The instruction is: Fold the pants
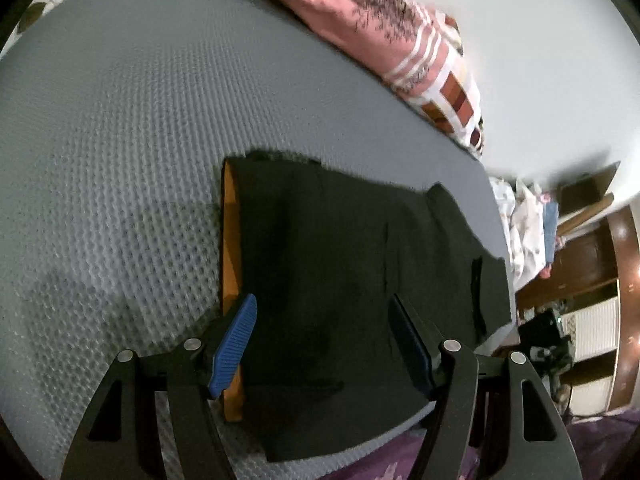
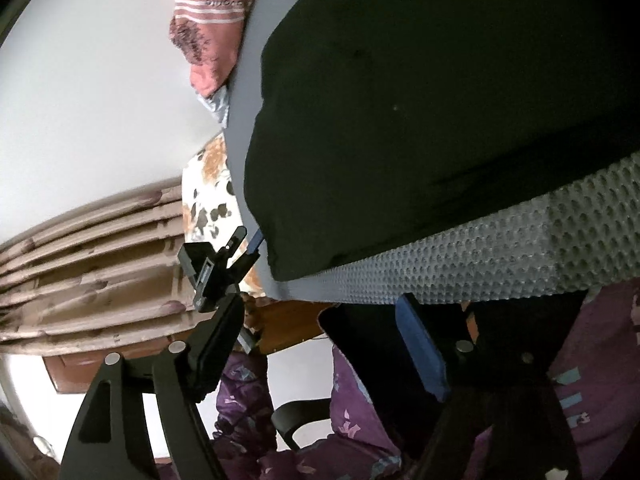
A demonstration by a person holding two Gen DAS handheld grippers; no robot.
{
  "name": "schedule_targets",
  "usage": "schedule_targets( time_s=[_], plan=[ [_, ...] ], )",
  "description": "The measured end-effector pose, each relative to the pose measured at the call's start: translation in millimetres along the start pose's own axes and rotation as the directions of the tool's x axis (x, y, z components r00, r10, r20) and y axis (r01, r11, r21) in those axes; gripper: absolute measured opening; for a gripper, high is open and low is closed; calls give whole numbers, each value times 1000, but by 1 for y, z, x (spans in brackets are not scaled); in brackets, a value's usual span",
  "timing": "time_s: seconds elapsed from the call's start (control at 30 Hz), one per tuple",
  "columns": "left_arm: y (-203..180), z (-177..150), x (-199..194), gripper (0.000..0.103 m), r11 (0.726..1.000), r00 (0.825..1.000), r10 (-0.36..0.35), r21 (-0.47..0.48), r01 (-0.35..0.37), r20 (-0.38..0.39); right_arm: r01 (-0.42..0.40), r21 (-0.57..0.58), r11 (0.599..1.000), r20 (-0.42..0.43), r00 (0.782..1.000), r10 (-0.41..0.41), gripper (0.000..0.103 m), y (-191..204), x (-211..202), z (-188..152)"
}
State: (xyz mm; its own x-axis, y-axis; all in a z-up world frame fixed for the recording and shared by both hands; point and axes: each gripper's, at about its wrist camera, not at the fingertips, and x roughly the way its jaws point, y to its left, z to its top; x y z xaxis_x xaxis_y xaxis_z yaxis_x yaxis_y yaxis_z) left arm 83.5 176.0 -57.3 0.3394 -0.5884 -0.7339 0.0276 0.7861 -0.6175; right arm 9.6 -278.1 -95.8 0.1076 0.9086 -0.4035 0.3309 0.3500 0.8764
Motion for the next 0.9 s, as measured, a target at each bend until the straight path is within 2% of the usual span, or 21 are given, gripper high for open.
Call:
schedule_targets(
  time_s=[0.07, 0.17, 0.27, 0.33, 0.43, 0.5, 0.53, 0.57, 0.63, 0.67, 0.83, 0.9],
  plan=[
    [5, 0, -13, 69, 999, 999, -22, -36, 24, 49, -1, -20, 1000, -3, 1000, 1, 77, 5, 0, -1],
    [22, -15, -31, 69, 983, 994, -62, -164, 76, 91, -9, -60, 998, -13, 1000, 8, 78, 12, 2, -3],
    [32, -44, -32, 69, 972, 999, -36, -229, 42, 30, -11, -54, 998, -19, 1000, 10, 82, 9, 8, -1],
    [35, -65, -27, 69, 967, 999, -53, -250, 51, -4, -12, -33, 999, -31, 999, 11, 83, 4, 14, 1],
    [31, -77, -27, 69, 960, 995, -99, -262, 103, 28, -12, -8, 1000, -55, 998, 11, 83, -1, 23, 0],
    [28, -80, -21, 69, 952, 991, -135, -275, 135, 18, -5, -10, 1000, -64, 998, 4, 83, -1, 25, -1],
    [25, -81, -21, 68, 954, 992, -124, -271, 126, 25, -4, -15, 1000, -64, 998, 3, 83, 1, 24, -2],
    [21, -82, -22, 65, 961, 995, -96, -258, 99, 27, -4, -21, 1000, -59, 998, 3, 83, 2, 22, -2],
    [15, -83, -20, 49, 967, 998, -57, -248, 59, 18, -10, -25, 1000, -40, 999, 9, 85, 3, 18, -2],
    [15, -85, -17, 37, 966, 999, -33, -256, 32, 4, -13, -22, 1000, -33, 999, 12, 86, 3, 17, -1],
    [11, -88, -18, 28, 969, 998, 27, -248, -13, 52, -8, 11, 1000, -55, 998, 9, 86, -4, 25, 0],
    [1, -78, -26, 22, 977, 994, 37, -215, -14, 103, -5, 6, 1000, -63, 998, 5, 86, -3, 26, 0]
  ],
)
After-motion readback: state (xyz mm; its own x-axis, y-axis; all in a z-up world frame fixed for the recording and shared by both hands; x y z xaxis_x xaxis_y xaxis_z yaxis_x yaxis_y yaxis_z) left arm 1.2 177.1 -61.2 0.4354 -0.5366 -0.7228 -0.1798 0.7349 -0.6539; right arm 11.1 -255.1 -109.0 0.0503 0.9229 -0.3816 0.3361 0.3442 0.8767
